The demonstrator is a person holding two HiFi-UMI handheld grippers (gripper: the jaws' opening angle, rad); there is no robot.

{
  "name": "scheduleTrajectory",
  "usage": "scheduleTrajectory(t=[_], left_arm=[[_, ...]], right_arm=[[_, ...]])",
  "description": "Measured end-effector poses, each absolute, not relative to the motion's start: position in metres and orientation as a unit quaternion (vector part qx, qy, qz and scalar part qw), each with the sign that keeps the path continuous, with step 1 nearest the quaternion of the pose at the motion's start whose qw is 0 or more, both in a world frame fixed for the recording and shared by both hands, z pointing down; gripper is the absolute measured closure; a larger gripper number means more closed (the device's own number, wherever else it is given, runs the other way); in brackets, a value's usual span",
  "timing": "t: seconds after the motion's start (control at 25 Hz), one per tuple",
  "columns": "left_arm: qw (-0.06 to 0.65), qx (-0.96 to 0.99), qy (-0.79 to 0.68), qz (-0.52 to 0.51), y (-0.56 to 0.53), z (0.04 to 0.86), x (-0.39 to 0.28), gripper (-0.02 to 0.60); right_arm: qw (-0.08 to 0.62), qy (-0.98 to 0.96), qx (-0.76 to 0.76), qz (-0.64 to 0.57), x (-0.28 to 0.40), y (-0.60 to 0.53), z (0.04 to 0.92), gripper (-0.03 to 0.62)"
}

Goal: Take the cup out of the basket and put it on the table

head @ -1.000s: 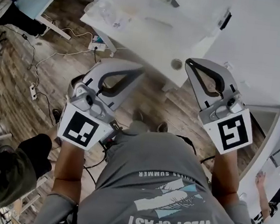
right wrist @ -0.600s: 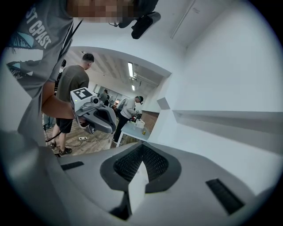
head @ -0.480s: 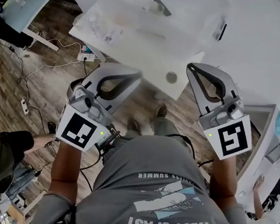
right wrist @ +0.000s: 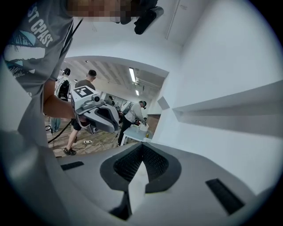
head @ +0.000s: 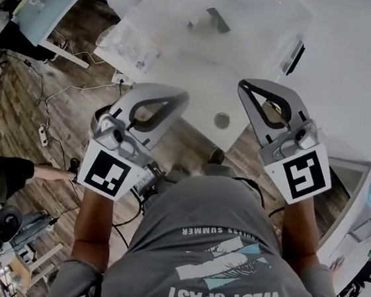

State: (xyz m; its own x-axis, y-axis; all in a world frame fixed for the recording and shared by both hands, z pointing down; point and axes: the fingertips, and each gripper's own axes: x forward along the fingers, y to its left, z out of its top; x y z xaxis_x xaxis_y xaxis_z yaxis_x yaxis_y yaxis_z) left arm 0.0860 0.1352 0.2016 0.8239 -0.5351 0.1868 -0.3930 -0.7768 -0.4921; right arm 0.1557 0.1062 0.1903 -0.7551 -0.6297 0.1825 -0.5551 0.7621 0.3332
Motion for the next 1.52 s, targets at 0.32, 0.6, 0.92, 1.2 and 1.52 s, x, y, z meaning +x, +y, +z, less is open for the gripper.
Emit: scheduleTrajectory(t=[0.32, 0.6, 0.92, 1.2, 1.52], left_arm=[[0.219, -0.925, 0.249, -0.184, 0.116, 0.205, 0.108, 0.572], [0.216, -0.929, 0.239, -0.181, 0.082, 0.209, 0.096, 0.572], [0.227, -0.94, 0.217, -0.134, 0.02, 0.198, 0.062, 0.572], [0.211, -0.955, 0.18, -0.102, -0.022, 0.215, 0.052, 0.572], [0.18, -0.96, 0.192, -0.092, -0.057, 0.232, 0.063, 0.572]], right_arm=[[0.121, -0.935, 0.309, -0.121, 0.172, 0.077, 0.189, 0.583], [0.125, -0.935, 0.313, -0.113, 0.157, 0.045, 0.196, 0.583], [0.158, -0.915, 0.349, -0.129, 0.13, -0.007, 0.181, 0.583], [0.2, -0.9, 0.365, -0.13, 0.104, -0.037, 0.19, 0.583], [0.262, -0.895, 0.335, -0.133, 0.116, -0.07, 0.219, 0.583]])
